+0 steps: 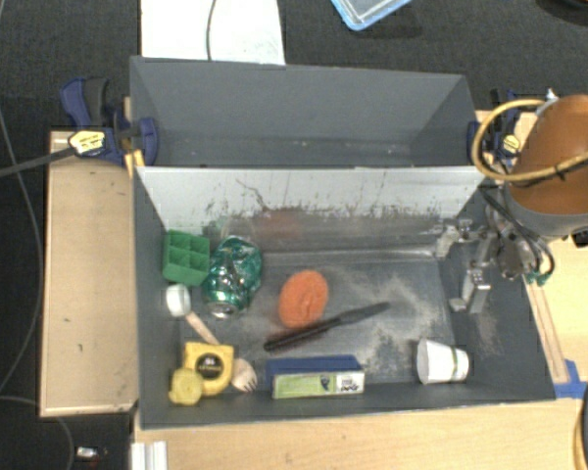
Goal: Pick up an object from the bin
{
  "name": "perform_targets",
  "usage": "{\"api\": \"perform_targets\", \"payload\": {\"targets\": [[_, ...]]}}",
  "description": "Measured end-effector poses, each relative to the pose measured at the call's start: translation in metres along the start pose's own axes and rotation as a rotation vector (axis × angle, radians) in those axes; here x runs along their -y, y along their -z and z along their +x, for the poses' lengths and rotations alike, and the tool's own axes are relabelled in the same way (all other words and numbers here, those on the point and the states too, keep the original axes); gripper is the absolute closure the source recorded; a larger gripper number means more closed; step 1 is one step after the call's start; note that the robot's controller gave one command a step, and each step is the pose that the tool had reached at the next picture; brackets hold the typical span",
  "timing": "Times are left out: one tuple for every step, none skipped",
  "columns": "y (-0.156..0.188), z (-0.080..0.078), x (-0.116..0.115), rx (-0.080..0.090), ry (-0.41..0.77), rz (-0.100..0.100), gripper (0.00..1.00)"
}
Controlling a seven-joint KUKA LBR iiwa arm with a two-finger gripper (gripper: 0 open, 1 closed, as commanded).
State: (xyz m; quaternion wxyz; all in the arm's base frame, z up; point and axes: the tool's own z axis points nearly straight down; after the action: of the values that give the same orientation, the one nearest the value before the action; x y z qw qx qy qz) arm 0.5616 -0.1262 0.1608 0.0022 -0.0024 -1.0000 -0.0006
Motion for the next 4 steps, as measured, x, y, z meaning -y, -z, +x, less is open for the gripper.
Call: {"api": "perform_targets", "payload": {"targets": [[0.005, -0.002, -0.001, 0.007, 0.003, 0.002, 0.00], [-0.063, 0.037, -0.064, 0.010, 0.061, 0.002, 0.00], [-0.086, 0.016, -0.088, 0.020, 0.080, 0.006, 0.00], [-0.089, 0.003, -0.134, 0.009, 0.225, 0.001, 0.00]]}}
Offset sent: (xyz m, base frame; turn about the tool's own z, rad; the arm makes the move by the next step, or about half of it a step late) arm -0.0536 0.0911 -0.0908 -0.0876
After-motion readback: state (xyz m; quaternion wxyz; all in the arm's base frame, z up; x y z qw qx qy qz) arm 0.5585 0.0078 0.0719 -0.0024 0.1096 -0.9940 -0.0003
